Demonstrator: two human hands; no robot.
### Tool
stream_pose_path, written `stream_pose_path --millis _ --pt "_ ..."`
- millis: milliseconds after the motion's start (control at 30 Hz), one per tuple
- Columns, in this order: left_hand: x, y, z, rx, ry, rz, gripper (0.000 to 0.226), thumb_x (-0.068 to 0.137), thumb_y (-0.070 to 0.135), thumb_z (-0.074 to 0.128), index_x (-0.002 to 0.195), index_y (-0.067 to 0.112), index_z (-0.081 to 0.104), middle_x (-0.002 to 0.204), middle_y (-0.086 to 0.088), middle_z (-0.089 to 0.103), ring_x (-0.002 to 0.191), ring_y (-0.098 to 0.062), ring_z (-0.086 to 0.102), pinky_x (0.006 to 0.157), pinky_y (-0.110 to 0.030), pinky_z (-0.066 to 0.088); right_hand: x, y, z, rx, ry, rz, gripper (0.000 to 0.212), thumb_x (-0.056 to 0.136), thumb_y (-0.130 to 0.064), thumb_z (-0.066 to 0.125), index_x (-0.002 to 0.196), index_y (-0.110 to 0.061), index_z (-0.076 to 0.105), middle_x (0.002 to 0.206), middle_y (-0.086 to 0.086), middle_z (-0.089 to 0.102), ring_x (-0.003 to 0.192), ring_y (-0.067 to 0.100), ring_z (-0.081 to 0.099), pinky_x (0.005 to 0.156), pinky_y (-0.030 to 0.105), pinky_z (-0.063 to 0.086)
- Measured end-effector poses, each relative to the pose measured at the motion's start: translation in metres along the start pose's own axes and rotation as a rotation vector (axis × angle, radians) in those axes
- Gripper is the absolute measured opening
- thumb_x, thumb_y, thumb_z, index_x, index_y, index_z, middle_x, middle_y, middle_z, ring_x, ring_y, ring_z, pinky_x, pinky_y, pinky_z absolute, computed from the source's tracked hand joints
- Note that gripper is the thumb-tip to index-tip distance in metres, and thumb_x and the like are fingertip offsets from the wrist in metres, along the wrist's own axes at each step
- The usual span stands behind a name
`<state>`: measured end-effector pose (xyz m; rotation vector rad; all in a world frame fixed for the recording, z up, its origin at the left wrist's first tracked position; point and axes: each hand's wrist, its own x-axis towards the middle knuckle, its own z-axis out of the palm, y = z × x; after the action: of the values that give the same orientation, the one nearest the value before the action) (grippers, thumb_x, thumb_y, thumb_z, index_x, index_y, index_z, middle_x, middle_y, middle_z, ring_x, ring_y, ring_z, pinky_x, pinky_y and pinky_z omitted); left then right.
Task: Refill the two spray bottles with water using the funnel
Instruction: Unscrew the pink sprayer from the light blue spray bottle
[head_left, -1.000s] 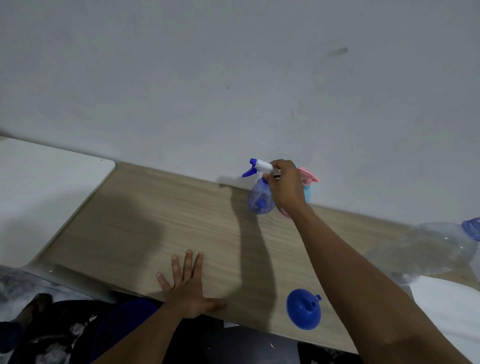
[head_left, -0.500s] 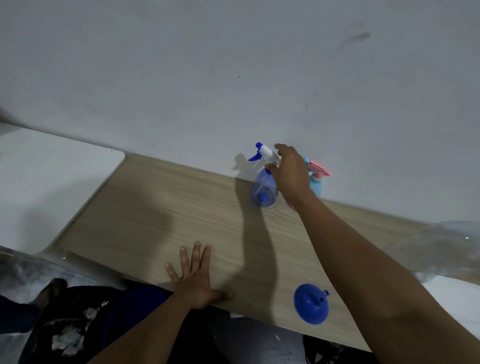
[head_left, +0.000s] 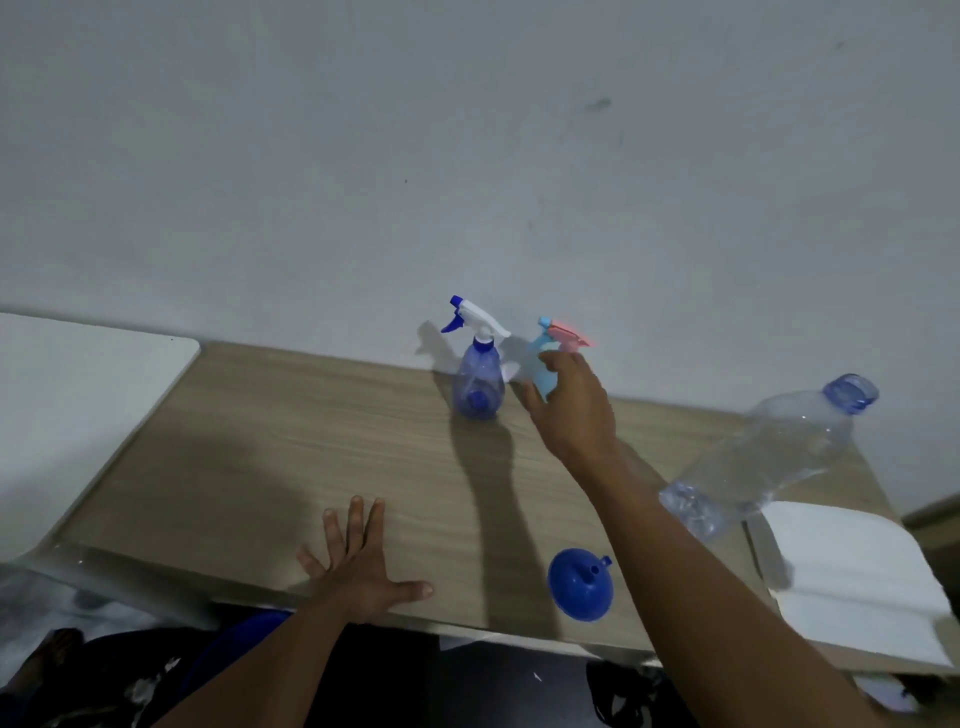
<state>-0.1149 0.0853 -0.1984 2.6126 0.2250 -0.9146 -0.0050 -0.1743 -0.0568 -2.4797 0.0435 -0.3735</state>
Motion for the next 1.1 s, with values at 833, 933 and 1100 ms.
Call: stream_pose_path --millis 833,933,1100 --pt "0.119 0.265 -0.075 -0.408 0.287 0.515 0.072 0.090 0.020 0.067 0.150 0.017 0.027 0.152 -0.006 0.041 0.140 -0.029 0.039 0.115 -0.048 0.035 0.064 0.126 0.014 0.331 -0.304 0.235 0.049 0.100 -0.001 0.044 0.149 0.000 0.037 0.155 0.013 0.040 0.141 0.023 0.040 0.098 0.009 0.027" --pt "0.125 0.267 -0.078 -0.400 0.264 0.521 0.070 0.094 0.018 0.062 0.153 0.018 0.023 0.154 -0.007 0.039 0.141 -0.030 0.039 0.116 -0.047 0.034 0.069 0.127 0.012 0.374 -0.368 0.191 0.049 0.097 0.003 0.042 0.145 -0.006 0.046 0.145 0.008 0.051 0.129 0.015 0.048 0.092 0.008 0.032" --pt "0.114 0.254 -0.067 -0.443 0.340 0.462 0.068 0.095 0.022 0.063 0.153 0.018 0.028 0.151 -0.008 0.044 0.138 -0.029 0.043 0.113 -0.043 0.038 0.043 0.126 0.023 0.379 -0.328 0.181 0.048 0.096 -0.002 0.048 0.143 -0.010 0.051 0.141 0.000 0.055 0.126 0.015 0.053 0.106 0.025 0.039"
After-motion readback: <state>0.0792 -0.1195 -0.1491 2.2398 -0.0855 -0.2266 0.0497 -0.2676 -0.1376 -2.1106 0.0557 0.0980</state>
